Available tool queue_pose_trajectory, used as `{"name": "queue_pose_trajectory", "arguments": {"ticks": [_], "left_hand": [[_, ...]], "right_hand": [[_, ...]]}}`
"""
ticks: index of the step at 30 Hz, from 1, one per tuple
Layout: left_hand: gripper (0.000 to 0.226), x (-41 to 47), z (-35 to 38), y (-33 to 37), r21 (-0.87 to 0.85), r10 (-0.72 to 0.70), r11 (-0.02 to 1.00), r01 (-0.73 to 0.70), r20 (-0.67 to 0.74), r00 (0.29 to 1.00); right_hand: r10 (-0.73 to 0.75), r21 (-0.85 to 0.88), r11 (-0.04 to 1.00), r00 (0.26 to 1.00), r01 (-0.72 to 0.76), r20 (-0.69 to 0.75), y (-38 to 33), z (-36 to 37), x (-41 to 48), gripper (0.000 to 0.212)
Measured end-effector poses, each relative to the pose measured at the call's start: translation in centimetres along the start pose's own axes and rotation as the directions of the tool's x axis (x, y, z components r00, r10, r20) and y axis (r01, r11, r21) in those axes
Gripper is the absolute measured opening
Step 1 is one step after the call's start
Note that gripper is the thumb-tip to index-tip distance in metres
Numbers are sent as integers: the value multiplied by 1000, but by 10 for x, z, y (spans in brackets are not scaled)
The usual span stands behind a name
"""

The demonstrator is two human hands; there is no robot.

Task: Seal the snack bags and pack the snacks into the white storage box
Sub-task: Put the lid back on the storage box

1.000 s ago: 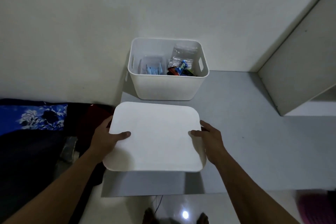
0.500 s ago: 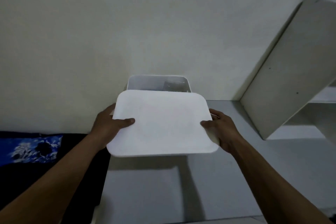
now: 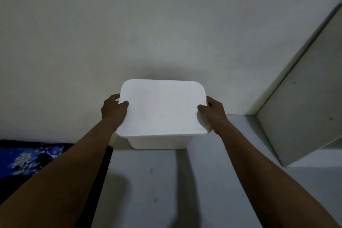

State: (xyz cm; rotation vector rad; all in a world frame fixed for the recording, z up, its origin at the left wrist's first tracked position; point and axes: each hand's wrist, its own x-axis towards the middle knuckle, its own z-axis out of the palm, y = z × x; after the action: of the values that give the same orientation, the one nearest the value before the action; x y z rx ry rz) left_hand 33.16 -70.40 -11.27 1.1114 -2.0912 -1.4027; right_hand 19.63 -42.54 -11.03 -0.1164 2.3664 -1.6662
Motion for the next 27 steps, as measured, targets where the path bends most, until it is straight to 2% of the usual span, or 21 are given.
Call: {"name": "queue_pose_trajectory", "arguments": {"ticks": [4,8,13,19,21,24,27], "left_hand": [[46,25,22,-7,74,-29,997,31,-35,999],[45,39,38,-19,126,-55,990,62,-51,997],[38,52,51,-24,242,-26,970,35,-41,999],[46,72,48,-37,300,-79,952,67,28,996],[45,75,49,-41,326,-45,945,36,20,999],[27,72,48,-40,383,80,921,-77,9,997],[14,69,45,-42,385,160,912,-144,-10,987]], "right_hand": [[1,-92,996,1000,-4,-30,17,16,35,28],[23,-108,994,1000,-26,-21,32,24,54,28],[64,-154,986,998,-59,26,48,38,66,13],[49,-265,963,999,-46,5,53,49,71,27],[44,-333,942,999,-39,7,52,50,74,30],[34,-397,917,999,-30,2,54,51,75,38],[-9,-397,918,1000,4,-11,54,51,74,19]]}}
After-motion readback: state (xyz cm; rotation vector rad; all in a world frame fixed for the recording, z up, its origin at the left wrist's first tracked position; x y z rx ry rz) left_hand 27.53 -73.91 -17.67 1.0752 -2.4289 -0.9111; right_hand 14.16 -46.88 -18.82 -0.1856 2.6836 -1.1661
